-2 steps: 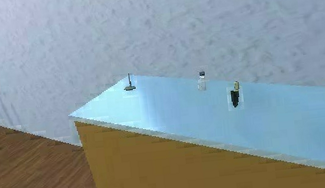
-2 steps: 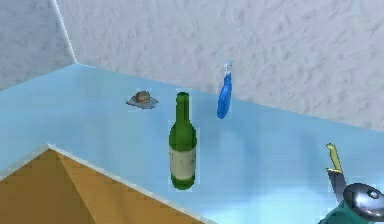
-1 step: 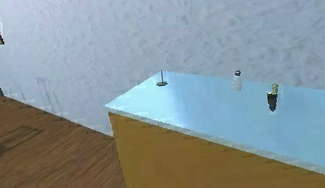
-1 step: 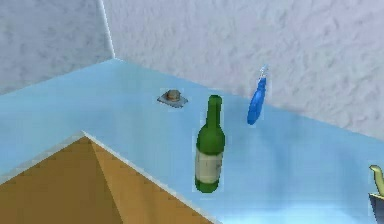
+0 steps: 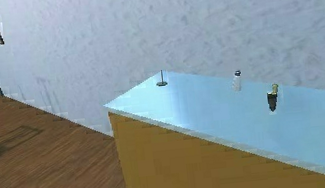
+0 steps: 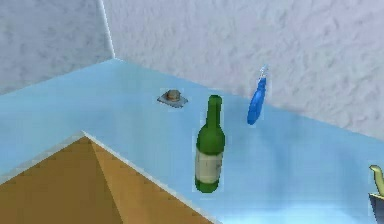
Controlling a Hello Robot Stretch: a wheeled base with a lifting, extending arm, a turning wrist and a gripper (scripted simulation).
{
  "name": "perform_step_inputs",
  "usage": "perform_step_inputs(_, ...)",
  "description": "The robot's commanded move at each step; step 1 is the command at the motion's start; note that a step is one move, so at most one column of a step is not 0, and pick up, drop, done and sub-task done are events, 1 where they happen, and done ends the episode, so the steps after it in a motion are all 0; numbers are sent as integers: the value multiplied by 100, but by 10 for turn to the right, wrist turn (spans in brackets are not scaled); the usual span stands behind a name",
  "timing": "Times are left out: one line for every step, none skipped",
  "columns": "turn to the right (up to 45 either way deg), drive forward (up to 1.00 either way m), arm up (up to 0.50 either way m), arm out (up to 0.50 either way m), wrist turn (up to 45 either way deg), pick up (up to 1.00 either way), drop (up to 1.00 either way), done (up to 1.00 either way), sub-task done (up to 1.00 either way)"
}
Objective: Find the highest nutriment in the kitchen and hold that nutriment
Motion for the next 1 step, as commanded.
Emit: perform_step_inputs(0,0,38,0,0,0,0,0,0)
